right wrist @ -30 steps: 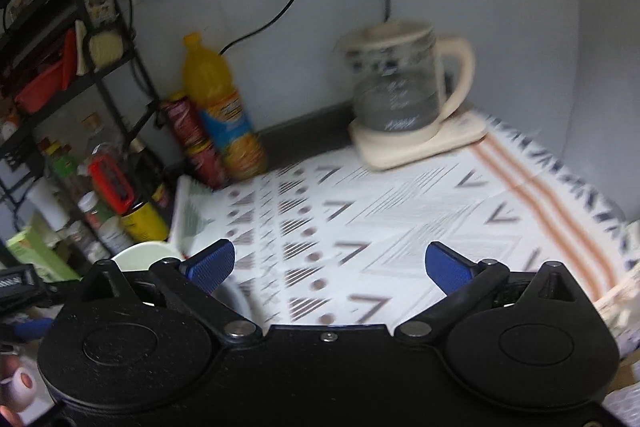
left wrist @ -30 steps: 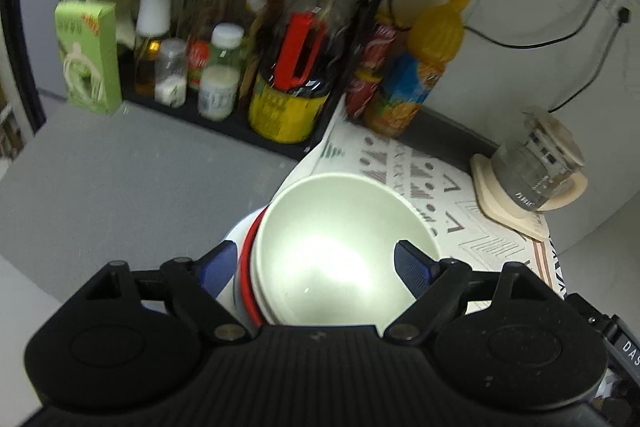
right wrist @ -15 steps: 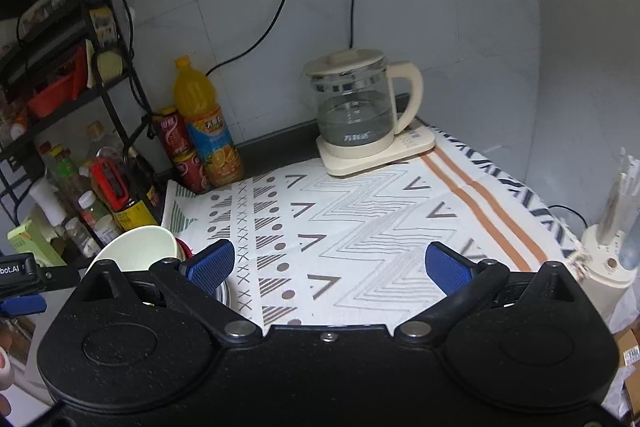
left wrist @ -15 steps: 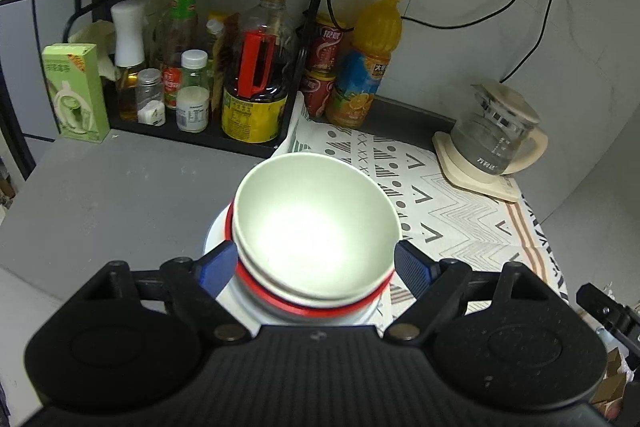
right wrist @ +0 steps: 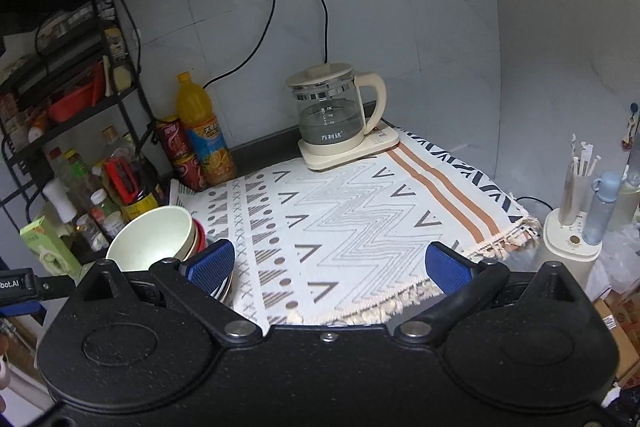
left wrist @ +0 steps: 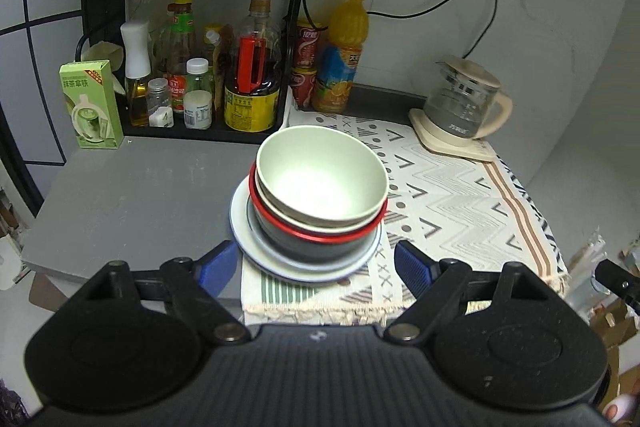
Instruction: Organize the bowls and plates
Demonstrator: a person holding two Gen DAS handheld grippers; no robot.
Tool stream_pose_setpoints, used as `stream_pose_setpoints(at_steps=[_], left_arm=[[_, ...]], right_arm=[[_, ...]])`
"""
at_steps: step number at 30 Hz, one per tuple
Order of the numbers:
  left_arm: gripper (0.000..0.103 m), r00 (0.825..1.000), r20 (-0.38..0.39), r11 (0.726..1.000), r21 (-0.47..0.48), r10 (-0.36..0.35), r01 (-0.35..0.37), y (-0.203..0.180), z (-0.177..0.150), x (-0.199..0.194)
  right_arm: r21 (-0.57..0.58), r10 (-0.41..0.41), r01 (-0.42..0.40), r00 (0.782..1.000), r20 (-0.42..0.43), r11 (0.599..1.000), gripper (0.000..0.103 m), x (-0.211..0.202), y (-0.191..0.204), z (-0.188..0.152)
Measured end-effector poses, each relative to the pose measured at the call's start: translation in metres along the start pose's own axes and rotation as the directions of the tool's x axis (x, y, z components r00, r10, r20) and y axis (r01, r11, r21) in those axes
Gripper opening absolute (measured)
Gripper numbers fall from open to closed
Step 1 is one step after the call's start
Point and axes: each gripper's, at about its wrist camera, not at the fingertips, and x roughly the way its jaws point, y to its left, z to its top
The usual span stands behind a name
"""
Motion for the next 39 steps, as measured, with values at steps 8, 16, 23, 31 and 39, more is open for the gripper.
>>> stream_pose_setpoints(at_steps=[8,16,23,31,39], left_arm=[[0.09,1.0,-0.013,0.999,0.038,-0.02,0.021,0.008,-0.021,-0.034],[0.091,1.0,-0.019,0.998,0.063,-0.024,0.025,0.017,-0.034,-0.057],[0.093,0.999,-0.023,0.997,0.07,-0.031,0.033,0.024,-0.04,-0.073],[0.093,0.999,-0.021,0.997,0.068,-0.037,0.039,0.03,-0.041,-0.087],[0.093,0.999,-0.013,0.997,0.067,-0.035,0.035,0.033,-0.042,-0.096]], right_arm=[[-0.038,0.039,-0.041,0.998,-0.05,0.998,0.103,-0.03,0.015,-0.012],[-0.061,0.07,-0.076,0.993,-0.095,0.995,0.103,-0.052,0.029,-0.019],[-0.076,0.088,-0.096,0.99,-0.108,0.992,0.103,-0.066,0.036,-0.023],[-0.089,0.103,-0.113,0.988,-0.115,0.99,0.103,-0.075,0.042,-0.02],[-0.104,0.103,-0.115,0.988,-0.117,0.988,0.103,-0.081,0.046,-0.022]])
